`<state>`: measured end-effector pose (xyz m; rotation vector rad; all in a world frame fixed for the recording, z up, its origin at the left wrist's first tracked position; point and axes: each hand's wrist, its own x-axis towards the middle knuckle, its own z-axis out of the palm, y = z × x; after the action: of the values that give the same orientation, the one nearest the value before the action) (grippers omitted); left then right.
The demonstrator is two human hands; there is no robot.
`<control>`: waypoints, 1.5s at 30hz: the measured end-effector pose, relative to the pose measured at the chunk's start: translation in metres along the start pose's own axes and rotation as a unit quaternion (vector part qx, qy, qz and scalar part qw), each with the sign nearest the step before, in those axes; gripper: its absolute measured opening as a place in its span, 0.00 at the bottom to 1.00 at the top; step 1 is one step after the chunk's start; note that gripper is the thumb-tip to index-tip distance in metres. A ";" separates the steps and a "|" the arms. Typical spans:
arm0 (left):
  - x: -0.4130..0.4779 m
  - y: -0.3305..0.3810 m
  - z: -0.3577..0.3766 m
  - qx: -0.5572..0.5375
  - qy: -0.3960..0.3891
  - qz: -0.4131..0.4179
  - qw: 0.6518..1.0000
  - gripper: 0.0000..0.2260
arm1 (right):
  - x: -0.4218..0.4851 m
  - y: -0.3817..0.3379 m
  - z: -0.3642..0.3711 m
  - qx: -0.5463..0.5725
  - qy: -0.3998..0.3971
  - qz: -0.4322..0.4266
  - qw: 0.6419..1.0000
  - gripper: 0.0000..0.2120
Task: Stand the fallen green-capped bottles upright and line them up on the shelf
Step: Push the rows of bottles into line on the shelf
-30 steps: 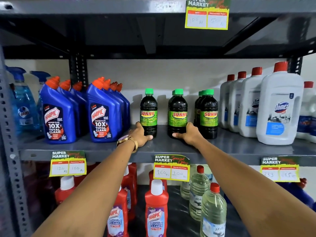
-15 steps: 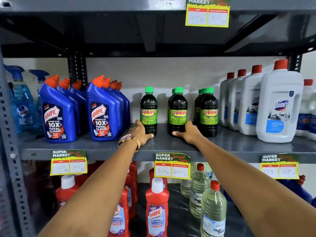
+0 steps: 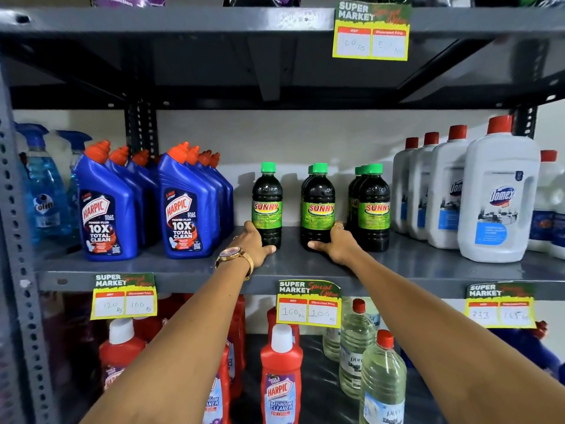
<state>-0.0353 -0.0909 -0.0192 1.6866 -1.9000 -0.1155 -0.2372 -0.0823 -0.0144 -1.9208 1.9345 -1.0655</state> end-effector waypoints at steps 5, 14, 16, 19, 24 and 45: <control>0.002 0.000 0.001 -0.002 -0.003 0.000 1.000 0.28 | 0.001 0.000 0.001 -0.005 0.008 0.003 1.000 0.39; -0.028 0.014 -0.006 0.070 0.216 0.132 0.965 0.38 | -0.012 0.024 -0.031 0.157 0.055 -0.001 0.986 0.31; -0.044 0.024 -0.003 0.026 0.219 0.247 0.944 0.24 | -0.016 0.048 -0.053 0.159 0.138 0.015 0.977 0.29; -0.053 0.054 0.010 0.013 0.015 0.330 0.944 0.13 | -0.018 0.077 -0.086 0.057 0.130 0.076 0.987 0.44; -0.041 0.093 0.029 0.021 -0.157 0.310 0.937 0.17 | -0.003 0.079 -0.092 0.185 -0.020 0.093 0.978 0.44; -0.042 0.091 0.033 -0.011 -0.181 0.289 0.940 0.18 | 0.009 0.084 -0.072 0.032 0.053 0.024 0.998 0.31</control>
<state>-0.1301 -0.0442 -0.0224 1.0756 -2.5821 -0.2225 -0.3475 -0.0758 -0.0118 -1.8080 1.9652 -1.2238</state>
